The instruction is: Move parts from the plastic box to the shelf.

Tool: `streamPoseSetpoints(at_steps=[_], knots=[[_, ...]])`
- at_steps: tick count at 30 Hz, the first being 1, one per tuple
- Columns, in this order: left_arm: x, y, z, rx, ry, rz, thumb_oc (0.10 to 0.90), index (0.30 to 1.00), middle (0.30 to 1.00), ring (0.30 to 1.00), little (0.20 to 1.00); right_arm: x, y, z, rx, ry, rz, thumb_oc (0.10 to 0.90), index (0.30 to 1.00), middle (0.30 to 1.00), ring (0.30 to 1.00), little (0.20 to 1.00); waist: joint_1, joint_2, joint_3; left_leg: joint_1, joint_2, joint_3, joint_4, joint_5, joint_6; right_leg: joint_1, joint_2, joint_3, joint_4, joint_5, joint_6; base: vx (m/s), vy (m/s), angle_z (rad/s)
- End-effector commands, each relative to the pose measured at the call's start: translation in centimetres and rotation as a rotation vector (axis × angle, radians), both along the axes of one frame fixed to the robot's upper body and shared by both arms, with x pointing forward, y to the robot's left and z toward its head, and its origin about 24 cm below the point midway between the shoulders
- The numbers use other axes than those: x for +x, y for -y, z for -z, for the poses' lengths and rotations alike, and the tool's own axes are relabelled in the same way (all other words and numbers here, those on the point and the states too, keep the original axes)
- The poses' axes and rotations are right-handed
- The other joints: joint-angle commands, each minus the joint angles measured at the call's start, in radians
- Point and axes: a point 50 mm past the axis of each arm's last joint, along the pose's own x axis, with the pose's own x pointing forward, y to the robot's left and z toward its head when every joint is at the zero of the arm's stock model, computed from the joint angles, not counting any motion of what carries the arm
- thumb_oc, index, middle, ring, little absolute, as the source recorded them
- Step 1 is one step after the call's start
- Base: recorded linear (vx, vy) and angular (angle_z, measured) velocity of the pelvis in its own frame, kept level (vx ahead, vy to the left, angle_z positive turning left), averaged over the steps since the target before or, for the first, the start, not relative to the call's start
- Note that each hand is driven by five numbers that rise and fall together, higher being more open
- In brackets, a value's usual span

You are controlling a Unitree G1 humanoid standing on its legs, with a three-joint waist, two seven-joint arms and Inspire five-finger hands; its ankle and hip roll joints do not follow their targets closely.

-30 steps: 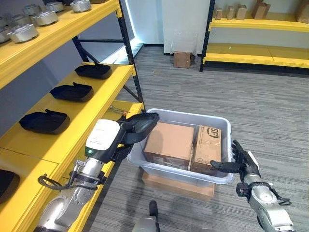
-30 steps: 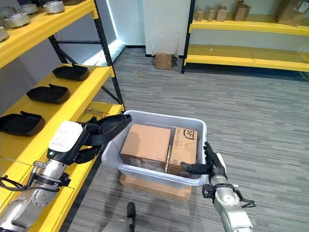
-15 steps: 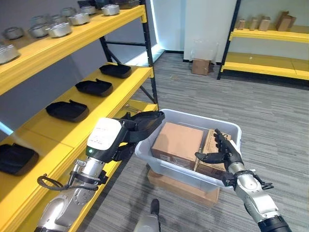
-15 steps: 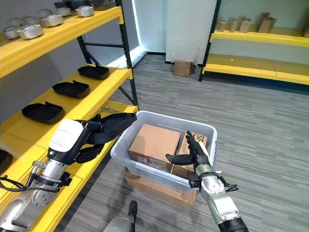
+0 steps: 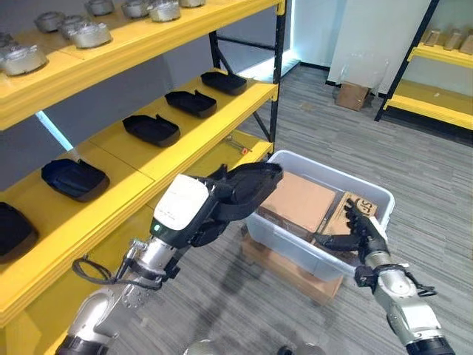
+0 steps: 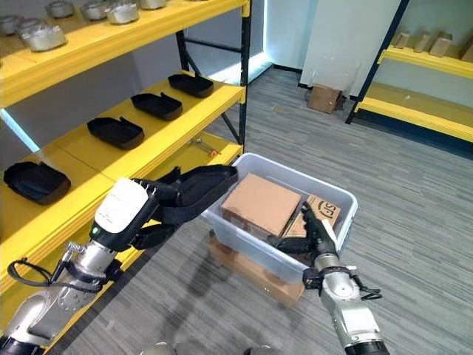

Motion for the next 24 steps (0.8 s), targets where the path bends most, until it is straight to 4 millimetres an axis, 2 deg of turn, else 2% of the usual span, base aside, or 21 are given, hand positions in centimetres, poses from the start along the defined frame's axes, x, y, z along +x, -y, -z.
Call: streamPoseSetpoints(at_steps=[1,4,9,14,19,23,24], knots=[[-1.6,0.9,-5.8,-0.146,0.333,0.126,0.4,0.3,0.3,0.3,0.3,1.6,-2.5,-3.4,0.055,0.224,-0.075,0.9,1.0,1.0,1.0,1.0,0.007,-0.006,-0.114,0.053,-0.063,0.024,-0.252,0.001,0.054,0.032,0.02,0.148,-0.049,0.026,0.106,-0.08,0.361,0.79],[-1.8,1.3,-6.1,-0.136,0.362,0.157,0.4,0.3,0.3,0.3,0.3,1.5,-2.9,-3.2,0.057,0.226,-0.066,0.9,1.0,1.0,1.0,1.0,0.018,0.001,-0.114,0.056,-0.1,0.016,-0.324,-0.007,0.068,0.042,-0.037,0.14,-0.072,0.106,0.152,-0.07,0.359,1.21],[-2.3,0.8,-6.8,-0.103,0.461,0.139,0.4,0.3,0.3,0.3,0.3,1.3,-4.1,-3.2,0.046,0.251,-0.089,0.9,1.0,1.0,1.0,1.0,0.074,0.0,-0.116,0.039,-0.187,-0.005,-0.374,-0.019,0.104,0.056,-0.133,0.102,-0.138,0.265,0.226,-0.06,0.392,0.54],[-2.4,0.0,-7.6,-0.106,0.494,0.098,0.4,0.3,0.3,0.3,0.3,1.4,-4.7,-3.2,0.058,0.254,-0.085,0.9,1.0,1.0,1.0,1.0,0.114,-0.007,-0.12,0.023,-0.244,-0.016,-0.394,-0.034,0.134,0.046,-0.176,0.066,-0.141,0.342,0.258,-0.04,0.252,0.27],[-2.7,-0.9,-7.8,-0.1,0.515,0.059,0.4,0.3,0.3,0.3,0.3,1.3,-5.1,-3.5,0.046,0.256,-0.085,0.9,1.0,1.0,1.0,1.0,0.152,-0.007,-0.114,0.023,-0.27,-0.017,-0.417,-0.044,0.153,0.012,-0.219,-0.001,-0.096,0.412,0.275,-0.02,0.184,0.09],[-3.0,-1.8,-7.7,-0.124,0.509,0.029,0.4,0.3,0.3,0.3,0.3,1.0,-5.2,-3.5,0.039,0.247,-0.108,0.9,1.0,1.0,1.0,1.0,0.139,-0.013,-0.11,0.022,-0.274,-0.037,-0.417,-0.054,0.163,-0.013,-0.163,0.041,-0.077,0.37,0.272,0.02,0.033,0.08],[-2.9,-1.9,-7.6,-0.126,0.512,0.01,0.4,0.3,0.3,0.3,0.3,0.7,-5.1,-3.4,0.033,0.241,-0.119,0.9,1.0,1.0,1.0,1.0,0.123,-0.02,-0.111,0.022,-0.276,-0.053,-0.417,-0.052,0.166,-0.009,-0.09,0.078,-0.09,0.309,0.258,0.08,-0.018,0.31]])
